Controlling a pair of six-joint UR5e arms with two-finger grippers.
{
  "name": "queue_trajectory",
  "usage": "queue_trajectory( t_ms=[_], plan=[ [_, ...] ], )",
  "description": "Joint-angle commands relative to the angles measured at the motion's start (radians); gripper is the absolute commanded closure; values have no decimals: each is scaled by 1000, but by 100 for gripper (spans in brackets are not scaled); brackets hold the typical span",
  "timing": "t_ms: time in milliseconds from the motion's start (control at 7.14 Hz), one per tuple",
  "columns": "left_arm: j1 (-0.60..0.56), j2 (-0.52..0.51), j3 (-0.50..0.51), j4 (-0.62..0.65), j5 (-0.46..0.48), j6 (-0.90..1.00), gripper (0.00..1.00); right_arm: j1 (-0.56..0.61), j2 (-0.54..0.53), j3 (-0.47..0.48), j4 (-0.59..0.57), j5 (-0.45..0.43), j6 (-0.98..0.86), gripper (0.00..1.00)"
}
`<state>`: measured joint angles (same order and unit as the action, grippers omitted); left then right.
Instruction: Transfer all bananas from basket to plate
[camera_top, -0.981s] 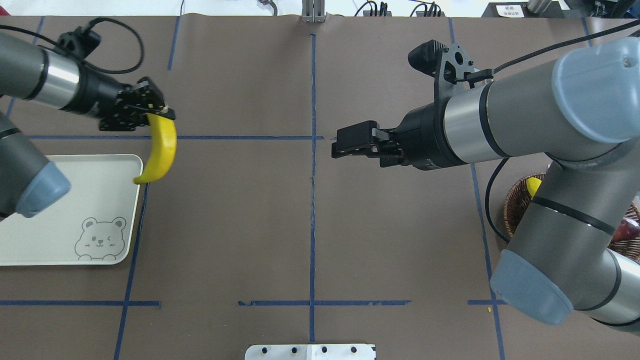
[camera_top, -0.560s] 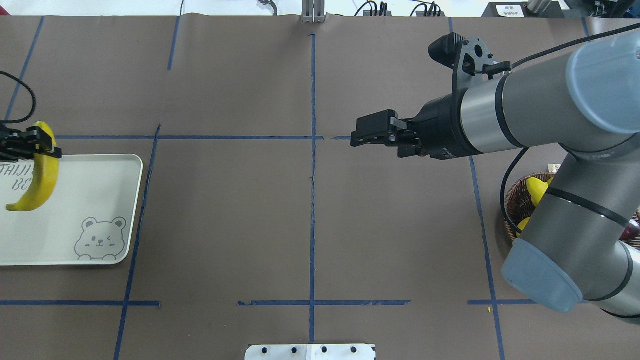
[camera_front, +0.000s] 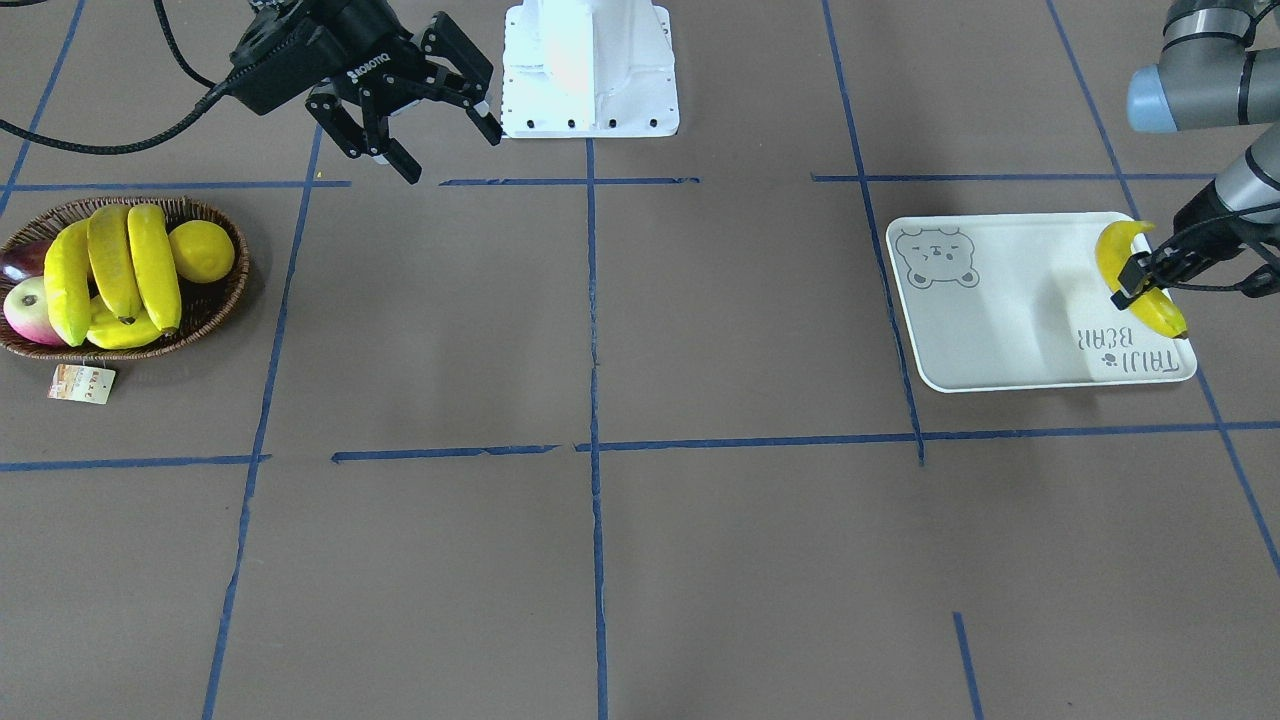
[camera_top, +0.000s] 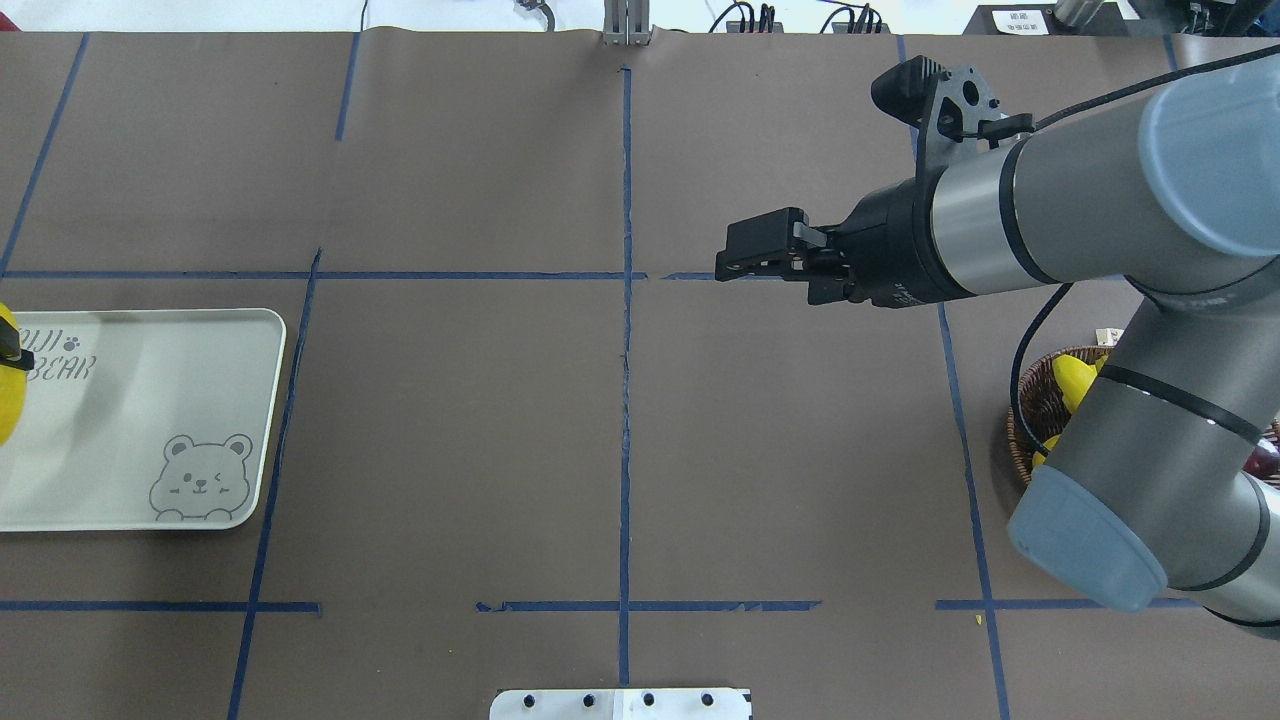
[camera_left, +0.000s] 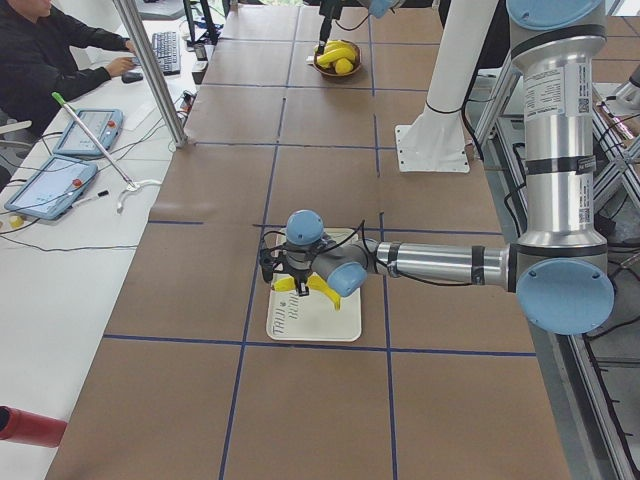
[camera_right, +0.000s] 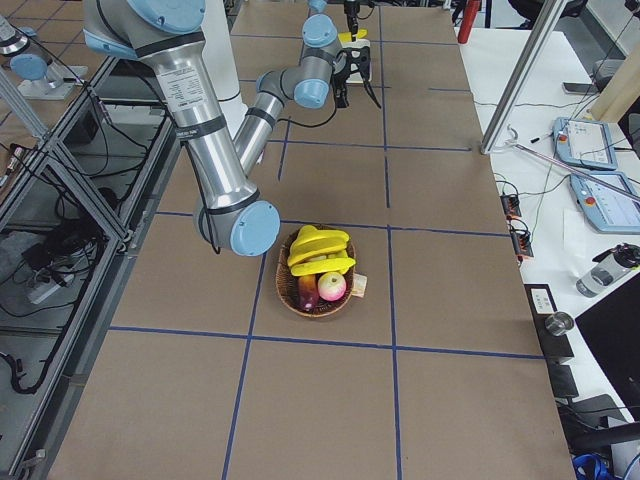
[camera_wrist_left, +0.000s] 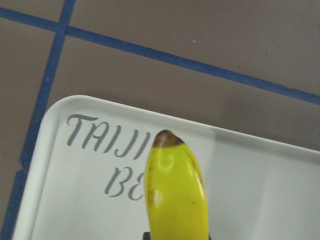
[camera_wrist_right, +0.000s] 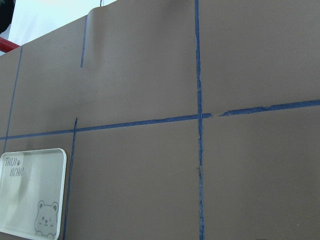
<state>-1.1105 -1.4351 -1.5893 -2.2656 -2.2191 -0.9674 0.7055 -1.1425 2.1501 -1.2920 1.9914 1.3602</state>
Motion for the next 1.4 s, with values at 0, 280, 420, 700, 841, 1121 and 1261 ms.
queue_trajectory(
  t_ms=[0,280,420,700,841,1121,1261],
  plan=[
    [1,1,44,-9,33,6,100,0,-2,-1,0,0,0,0],
    [1,-2,43,-9,33,10,19,2,0,-1,0,0,0,0],
    [1,-2,31,-9,32,7,1,5,0,-1,0,0,-1,0],
    [0,-2,-7,-8,18,7,0,34,-25,2,-3,16,-6,0],
    [0,-4,-56,3,4,7,0,67,-67,7,-3,42,-15,0],
    [1,-16,-135,9,-2,7,0,184,-187,13,-3,133,-134,0],
    [3,-42,-156,11,-2,-2,0,222,-282,20,6,168,-258,0]
  ],
)
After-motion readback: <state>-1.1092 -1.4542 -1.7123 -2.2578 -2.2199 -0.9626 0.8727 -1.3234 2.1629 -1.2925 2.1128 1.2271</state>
